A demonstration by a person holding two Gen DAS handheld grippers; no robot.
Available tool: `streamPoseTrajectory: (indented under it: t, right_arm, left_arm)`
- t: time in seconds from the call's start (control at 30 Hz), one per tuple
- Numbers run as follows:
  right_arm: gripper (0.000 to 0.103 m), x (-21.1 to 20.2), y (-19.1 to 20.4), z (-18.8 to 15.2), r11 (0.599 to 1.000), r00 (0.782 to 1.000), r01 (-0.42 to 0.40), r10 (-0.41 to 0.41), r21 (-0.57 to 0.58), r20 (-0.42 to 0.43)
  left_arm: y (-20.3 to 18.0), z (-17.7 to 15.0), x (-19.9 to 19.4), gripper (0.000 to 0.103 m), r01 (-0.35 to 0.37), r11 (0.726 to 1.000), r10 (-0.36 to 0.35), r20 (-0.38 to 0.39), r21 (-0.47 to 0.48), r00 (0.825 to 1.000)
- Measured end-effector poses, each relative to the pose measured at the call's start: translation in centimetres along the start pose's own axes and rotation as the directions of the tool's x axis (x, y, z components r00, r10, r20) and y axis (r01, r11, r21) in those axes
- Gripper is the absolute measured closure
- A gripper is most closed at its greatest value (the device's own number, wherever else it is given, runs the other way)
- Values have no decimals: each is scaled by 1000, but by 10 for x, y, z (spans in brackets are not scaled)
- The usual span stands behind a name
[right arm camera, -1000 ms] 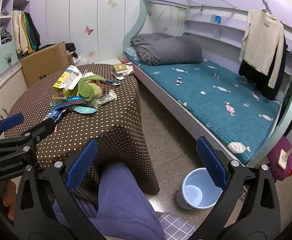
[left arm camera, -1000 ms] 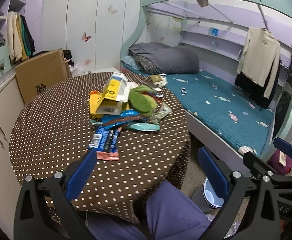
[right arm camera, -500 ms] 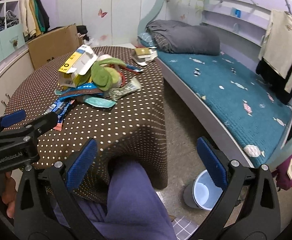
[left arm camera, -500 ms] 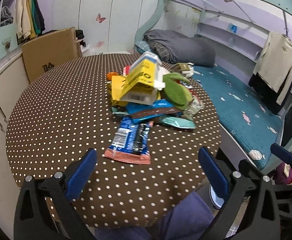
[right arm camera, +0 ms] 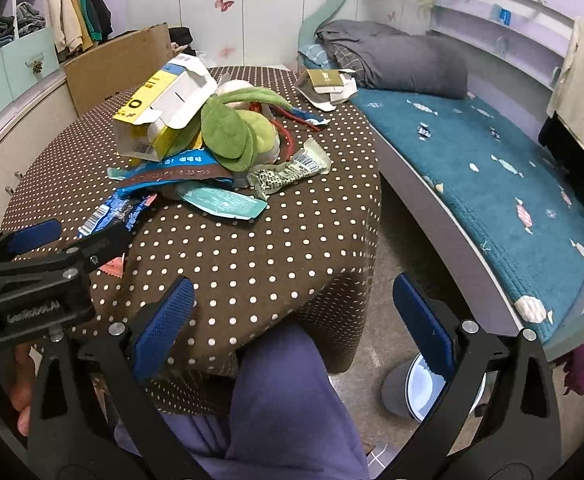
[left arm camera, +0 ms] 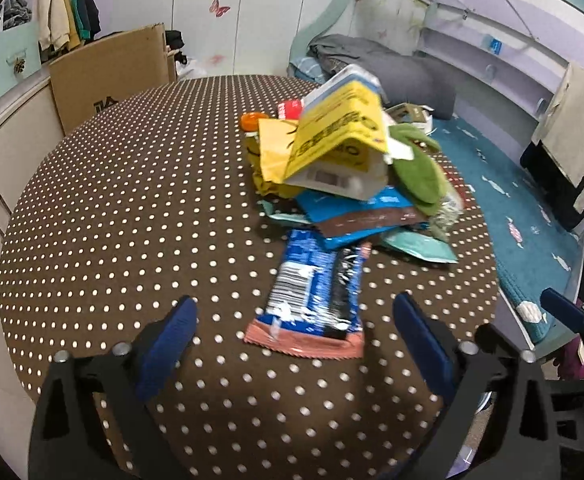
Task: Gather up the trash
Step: 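Move both tools toward the table and close the left gripper on the blue wrapper, then lift the blue wrapper with the left gripper while the right gripper grasps the teal packet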
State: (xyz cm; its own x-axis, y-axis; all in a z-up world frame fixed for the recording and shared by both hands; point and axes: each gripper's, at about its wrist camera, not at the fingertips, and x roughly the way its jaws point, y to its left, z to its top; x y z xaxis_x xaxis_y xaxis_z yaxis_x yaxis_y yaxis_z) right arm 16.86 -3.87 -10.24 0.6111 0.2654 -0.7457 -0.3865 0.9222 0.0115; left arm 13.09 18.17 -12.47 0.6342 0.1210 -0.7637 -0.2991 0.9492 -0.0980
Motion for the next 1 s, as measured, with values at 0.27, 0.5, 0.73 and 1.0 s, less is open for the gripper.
streamPoseTrajectory:
  t: [0.27,0.5,0.73,1.0]
  right_arm:
    - [6,7,3,10,1000,1000,-22,22,-8,-4]
    - [6,15,25,25,992,997,-74,76,-98,23]
    - [9,38,45,44,963,982,-186,190,-197,1]
    - [52,59,56,54,952,976,-216,208,-215,-60]
  left_arm:
    - [7,5,7,55,-21,999,21,20,27,1000]
    - [22,0,-4,59,-46,999,47,40,-8,998]
    - [41,-2,-16,60,-77,996,80,61,-53,995]
    - [49,-5,-26,60,-92,993,97,71,-72,993]
